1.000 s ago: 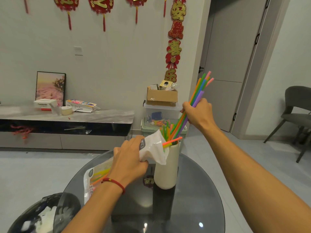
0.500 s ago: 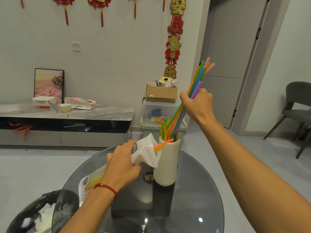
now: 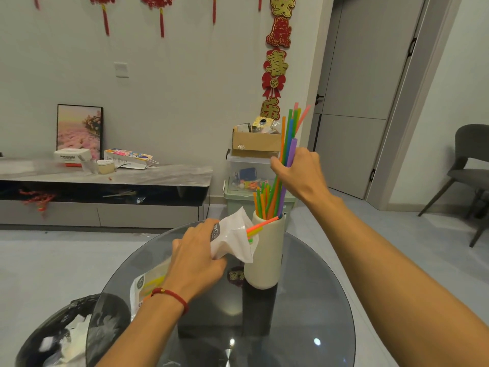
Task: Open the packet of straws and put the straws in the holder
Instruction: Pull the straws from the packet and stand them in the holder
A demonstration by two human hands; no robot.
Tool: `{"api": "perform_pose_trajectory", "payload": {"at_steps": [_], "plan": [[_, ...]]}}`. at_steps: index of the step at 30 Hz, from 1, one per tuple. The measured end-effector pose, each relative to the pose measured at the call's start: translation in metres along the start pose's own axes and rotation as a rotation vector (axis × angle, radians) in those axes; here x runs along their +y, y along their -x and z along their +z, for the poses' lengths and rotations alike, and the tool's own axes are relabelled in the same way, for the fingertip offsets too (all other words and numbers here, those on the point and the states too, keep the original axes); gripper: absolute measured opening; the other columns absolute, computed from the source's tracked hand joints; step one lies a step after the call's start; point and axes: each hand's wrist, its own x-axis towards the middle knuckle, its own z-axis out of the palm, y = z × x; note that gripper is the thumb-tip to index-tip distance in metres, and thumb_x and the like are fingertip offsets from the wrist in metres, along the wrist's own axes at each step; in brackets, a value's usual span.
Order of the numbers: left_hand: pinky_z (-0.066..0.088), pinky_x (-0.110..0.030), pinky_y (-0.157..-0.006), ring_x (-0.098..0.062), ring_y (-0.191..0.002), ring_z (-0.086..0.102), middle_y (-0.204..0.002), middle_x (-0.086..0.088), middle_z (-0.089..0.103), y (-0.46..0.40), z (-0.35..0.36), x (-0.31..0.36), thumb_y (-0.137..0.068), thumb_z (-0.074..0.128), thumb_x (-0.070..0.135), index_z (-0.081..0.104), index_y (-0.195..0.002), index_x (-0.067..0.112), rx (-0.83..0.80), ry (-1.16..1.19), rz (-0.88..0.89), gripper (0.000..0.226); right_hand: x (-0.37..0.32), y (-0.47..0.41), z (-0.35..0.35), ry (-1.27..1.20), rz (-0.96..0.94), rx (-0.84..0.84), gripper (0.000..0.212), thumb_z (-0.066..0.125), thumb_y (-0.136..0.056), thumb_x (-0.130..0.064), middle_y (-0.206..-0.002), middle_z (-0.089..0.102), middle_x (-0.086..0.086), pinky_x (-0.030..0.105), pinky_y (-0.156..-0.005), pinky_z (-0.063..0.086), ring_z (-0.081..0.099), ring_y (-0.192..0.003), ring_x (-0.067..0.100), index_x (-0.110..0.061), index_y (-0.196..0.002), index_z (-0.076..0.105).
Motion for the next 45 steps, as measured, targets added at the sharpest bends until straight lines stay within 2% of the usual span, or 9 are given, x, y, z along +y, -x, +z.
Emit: {"api": "perform_pose_trajectory", "payload": {"at_steps": [10,14,20,26,29,35,38,41,45], "plan": [[0.05,-0.05,-0.092,-0.013,-0.097,0.056,-0.106,0.013,0.059,0.002,0.001,0.0,-0.072,0.079,0.036,0.041,-0.112,0.043,-0.013,0.023,-0.014,0.056,0.022,0.011,0.019,0.001,0.241,-0.302,0.045,0.075,-0.085,-0.056,-0.084,0.068,0.007,0.041,-0.072,0.066,0.074,-0.086,0.028,-0.014,-0.087,0.061],[0.052,-0.049,-0.089,-0.012,-0.095,0.056,-0.102,0.016,0.059,0.003,0.001,0.001,-0.071,0.079,0.035,0.039,-0.108,0.048,-0.019,0.033,-0.009,0.057,0.02,0.008,0.01,-0.07,0.163,-0.13,0.079,0.07,-0.066,-0.074,-0.105,0.062,0.005,0.032,-0.071,0.055,0.063,-0.091,0.021,-0.02,-0.123,0.055],[0.052,-0.05,-0.088,-0.014,-0.096,0.056,-0.101,0.018,0.057,0.005,0.003,0.001,-0.069,0.078,0.037,0.037,-0.109,0.05,-0.015,0.03,-0.006,0.058,0.025,0.017,0.013,0.109,-0.122,-0.166,0.054,0.062,-0.1,-0.038,-0.129,0.062,0.006,0.043,-0.093,0.056,0.06,-0.115,0.021,-0.025,-0.149,0.044],[0.051,-0.05,-0.091,-0.012,-0.098,0.056,-0.105,0.015,0.058,0.002,0.005,0.001,-0.071,0.08,0.034,0.04,-0.111,0.046,-0.002,0.033,-0.002,0.058,0.024,0.029,0.008,0.09,-0.223,-0.294,0.064,0.042,-0.103,-0.044,-0.167,0.036,0.003,0.051,-0.112,0.04,0.043,-0.145,0.025,-0.028,-0.162,0.023],[0.051,-0.051,-0.092,-0.013,-0.098,0.057,-0.107,0.013,0.059,0.002,0.006,0.0,-0.071,0.08,0.033,0.041,-0.111,0.044,0.0,0.032,0.002,0.057,0.026,0.037,0.009,0.315,-0.224,-0.495,0.064,0.027,-0.104,-0.054,-0.17,0.029,0.001,0.059,-0.12,0.031,0.031,-0.154,0.024,-0.023,-0.161,0.031],[0.051,-0.052,-0.091,-0.015,-0.1,0.057,-0.108,0.011,0.06,0.004,0.001,-0.002,-0.071,0.08,0.032,0.042,-0.113,0.04,0.008,-0.014,0.036,0.058,0.022,0.047,-0.005,0.097,-0.176,-0.348,0.05,0.034,-0.112,-0.036,-0.164,0.041,0.005,0.041,-0.123,0.03,0.036,-0.15,0.019,-0.017,-0.158,0.037],[0.048,-0.048,-0.089,-0.019,-0.1,0.056,-0.108,0.007,0.06,0.005,-0.003,-0.004,-0.069,0.079,0.029,0.042,-0.116,0.036,0.033,-0.093,0.09,0.06,0.008,0.074,-0.017,-0.095,-0.245,-0.118,0.032,0.046,-0.105,-0.031,-0.122,0.067,-0.01,0.016,-0.093,0.048,0.058,-0.112,0.0,-0.023,-0.129,0.065],[0.039,-0.041,-0.086,-0.018,-0.097,0.051,-0.105,0.006,0.056,0.004,-0.01,-0.003,-0.066,0.077,0.028,0.043,-0.12,0.031,0.049,-0.242,0.17,0.063,0.0,0.118,-0.016,-0.138,-0.187,-0.218,0.021,0.055,-0.103,-0.029,-0.105,0.067,-0.013,0.013,-0.073,0.054,0.064,-0.094,-0.001,-0.023,-0.118,0.068],[0.034,-0.039,-0.088,-0.017,-0.1,0.046,-0.108,0.006,0.05,0.007,-0.013,0.004,-0.066,0.074,0.035,0.038,-0.124,0.032,-0.011,-0.408,0.237,0.068,0.0,0.17,0.002,-0.275,0.027,-0.257,0.017,0.068,-0.099,-0.022,-0.103,0.072,-0.006,0.014,-0.075,0.055,0.065,-0.088,0.003,-0.018,-0.116,0.073]]}}
